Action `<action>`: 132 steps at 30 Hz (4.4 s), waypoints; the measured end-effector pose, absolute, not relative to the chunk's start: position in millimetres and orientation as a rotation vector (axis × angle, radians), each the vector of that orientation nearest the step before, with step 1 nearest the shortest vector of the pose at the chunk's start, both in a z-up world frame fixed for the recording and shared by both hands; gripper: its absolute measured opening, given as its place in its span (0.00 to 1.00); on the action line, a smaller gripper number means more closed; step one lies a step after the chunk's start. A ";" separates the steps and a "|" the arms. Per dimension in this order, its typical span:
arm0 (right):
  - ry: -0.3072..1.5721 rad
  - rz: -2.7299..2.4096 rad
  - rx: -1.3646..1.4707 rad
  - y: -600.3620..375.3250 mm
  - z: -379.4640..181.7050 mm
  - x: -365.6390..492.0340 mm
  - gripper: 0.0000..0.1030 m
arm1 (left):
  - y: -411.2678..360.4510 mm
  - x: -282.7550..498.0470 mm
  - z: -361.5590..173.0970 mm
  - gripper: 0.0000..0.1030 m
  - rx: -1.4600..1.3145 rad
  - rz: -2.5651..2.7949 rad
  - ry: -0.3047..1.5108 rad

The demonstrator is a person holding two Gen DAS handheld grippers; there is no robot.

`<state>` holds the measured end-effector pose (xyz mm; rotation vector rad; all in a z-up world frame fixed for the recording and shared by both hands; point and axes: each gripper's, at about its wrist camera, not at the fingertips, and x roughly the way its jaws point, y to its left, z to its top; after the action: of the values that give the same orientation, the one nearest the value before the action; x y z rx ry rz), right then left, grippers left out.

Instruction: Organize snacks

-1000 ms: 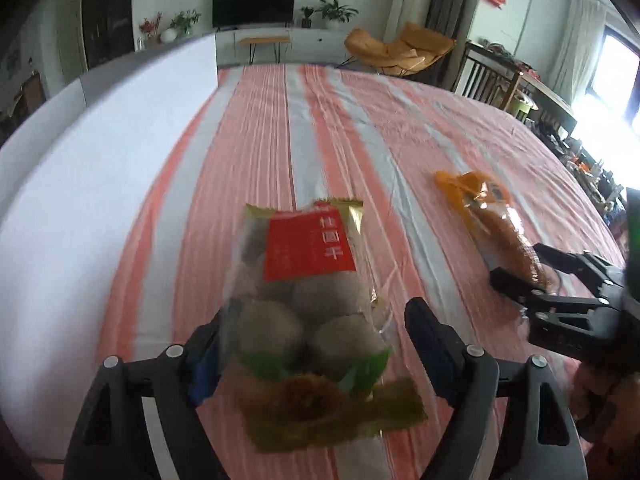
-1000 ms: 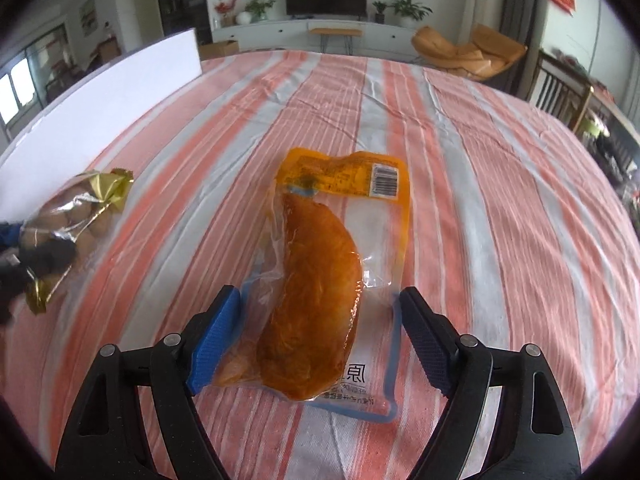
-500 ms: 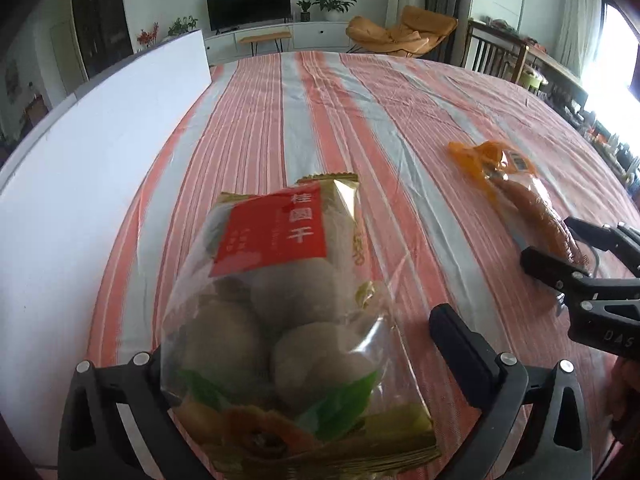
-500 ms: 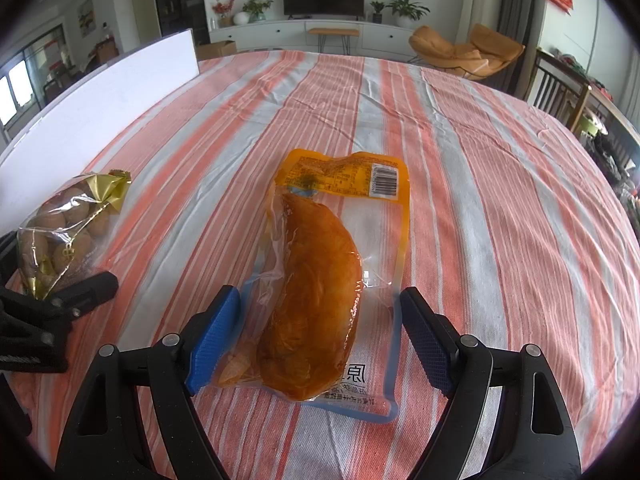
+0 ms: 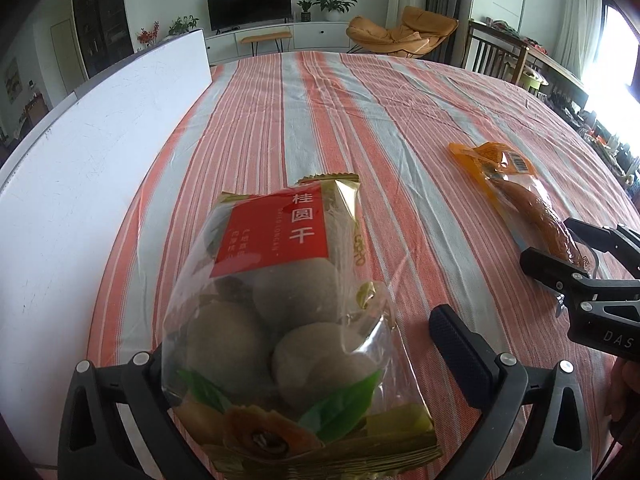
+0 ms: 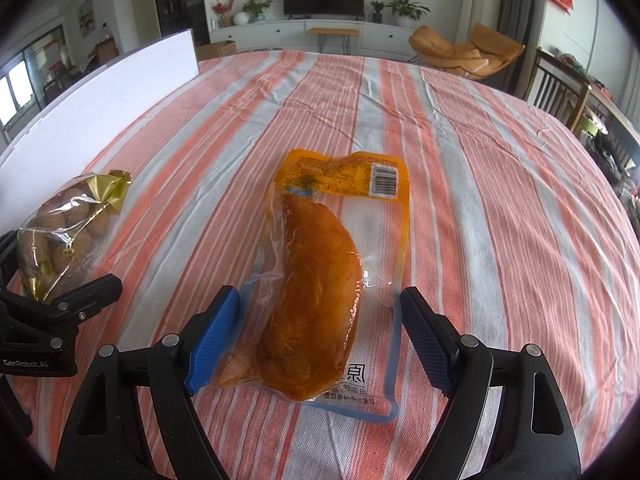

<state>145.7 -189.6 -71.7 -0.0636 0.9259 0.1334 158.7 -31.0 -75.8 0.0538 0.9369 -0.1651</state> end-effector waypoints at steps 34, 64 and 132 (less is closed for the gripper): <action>1.352 0.188 0.149 -218.3 -53.4 194.9 0.44 | 4.8 145.1 -44.0 0.61 -0.139 -0.300 1.024; 1.012 0.729 0.313 5.4 113.6 227.7 0.46 | 263.6 146.9 67.6 0.62 -0.342 0.061 0.817; 0.782 0.580 -0.188 139.5 118.3 198.0 0.73 | 271.7 118.6 72.5 1.00 -0.144 0.365 0.777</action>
<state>198.0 139.5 118.3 -0.1880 0.7824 0.5802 118.6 271.7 72.5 -0.1437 0.7773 0.3650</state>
